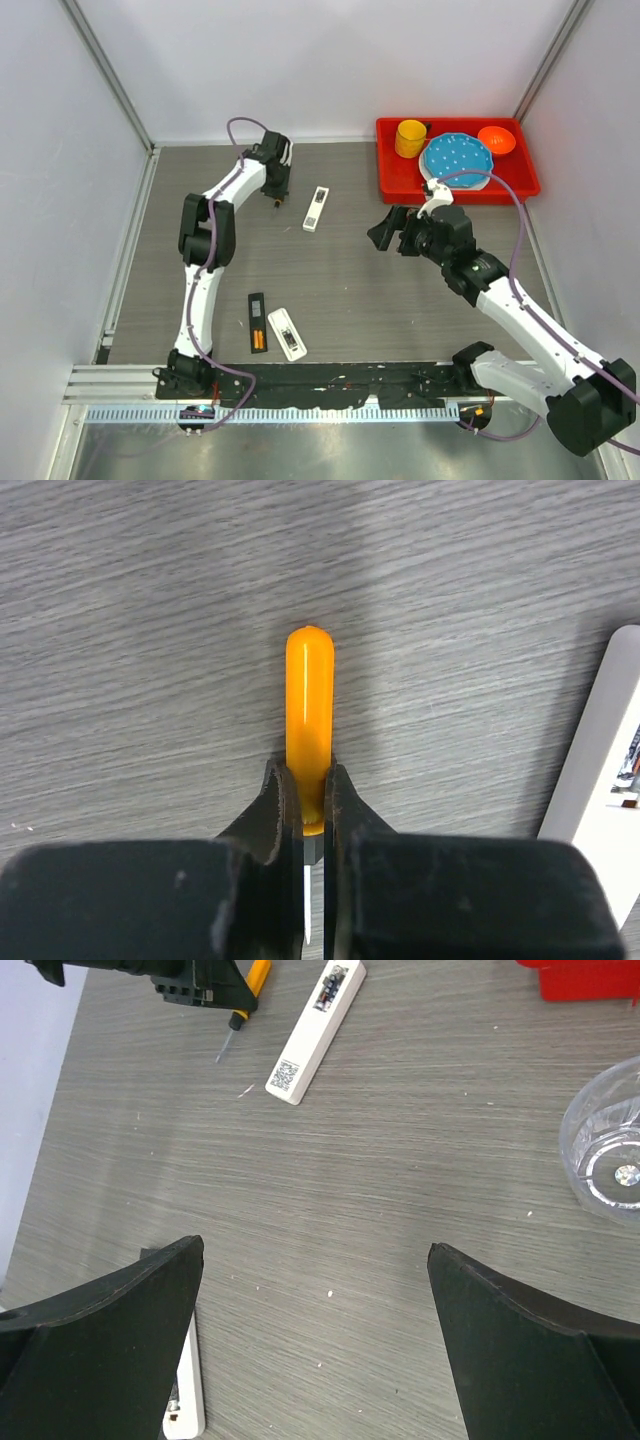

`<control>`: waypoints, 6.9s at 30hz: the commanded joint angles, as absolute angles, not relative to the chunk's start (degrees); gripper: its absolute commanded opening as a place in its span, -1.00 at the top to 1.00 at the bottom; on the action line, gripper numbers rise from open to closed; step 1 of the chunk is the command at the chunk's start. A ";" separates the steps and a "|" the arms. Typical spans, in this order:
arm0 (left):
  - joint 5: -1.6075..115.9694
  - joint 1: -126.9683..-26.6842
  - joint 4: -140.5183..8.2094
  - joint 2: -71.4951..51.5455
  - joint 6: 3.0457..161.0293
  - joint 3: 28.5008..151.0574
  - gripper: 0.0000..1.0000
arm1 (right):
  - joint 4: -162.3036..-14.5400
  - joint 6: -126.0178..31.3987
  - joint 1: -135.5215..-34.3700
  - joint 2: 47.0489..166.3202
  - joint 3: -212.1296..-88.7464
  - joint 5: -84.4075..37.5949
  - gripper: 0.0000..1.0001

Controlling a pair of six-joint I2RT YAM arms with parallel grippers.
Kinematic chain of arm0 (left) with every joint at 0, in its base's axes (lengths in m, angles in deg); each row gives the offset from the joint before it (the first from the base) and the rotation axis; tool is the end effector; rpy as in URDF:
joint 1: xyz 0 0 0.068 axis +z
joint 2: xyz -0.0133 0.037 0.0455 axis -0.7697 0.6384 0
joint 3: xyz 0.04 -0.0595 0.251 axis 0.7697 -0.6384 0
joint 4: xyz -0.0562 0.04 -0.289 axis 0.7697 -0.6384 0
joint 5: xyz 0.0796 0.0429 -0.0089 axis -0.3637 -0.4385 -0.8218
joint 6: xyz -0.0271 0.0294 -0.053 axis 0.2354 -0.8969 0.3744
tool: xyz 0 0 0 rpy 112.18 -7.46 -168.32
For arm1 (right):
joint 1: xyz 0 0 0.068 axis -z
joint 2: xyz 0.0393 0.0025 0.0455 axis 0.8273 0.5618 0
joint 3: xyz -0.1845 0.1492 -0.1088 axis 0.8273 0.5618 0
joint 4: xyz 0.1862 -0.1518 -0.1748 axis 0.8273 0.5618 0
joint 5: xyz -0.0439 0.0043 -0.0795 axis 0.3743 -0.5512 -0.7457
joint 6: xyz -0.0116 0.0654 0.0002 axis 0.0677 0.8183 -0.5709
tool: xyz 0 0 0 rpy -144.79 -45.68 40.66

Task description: Unload the batteries from the remote control

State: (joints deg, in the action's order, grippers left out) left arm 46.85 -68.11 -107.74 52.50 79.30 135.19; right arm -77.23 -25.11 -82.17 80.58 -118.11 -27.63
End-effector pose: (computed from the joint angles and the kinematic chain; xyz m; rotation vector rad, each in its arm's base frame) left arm 0.5304 -0.1681 0.1312 0.1913 2.6109 -0.1167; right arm 0.2501 0.1273 0.2709 0.0075 2.0447 0.6771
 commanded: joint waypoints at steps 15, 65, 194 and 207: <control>65.24 -69.57 -90.62 8.87 87.85 96.68 1.00 | -88.74 -18.89 -81.57 87.56 -119.10 -18.05 -0.99; 85.31 -76.25 -66.33 -25.45 99.64 61.73 -0.59 | -113.90 -8.33 -91.68 94.26 -118.57 -12.59 0.98; 55.34 -78.63 -95.15 37.06 84.17 112.80 0.88 | -82.69 -20.02 -83.50 79.83 -117.25 -21.38 0.98; 52.09 -86.09 -95.42 13.26 87.68 92.42 1.00 | -83.39 -22.74 -82.98 85.19 -120.94 -20.41 0.98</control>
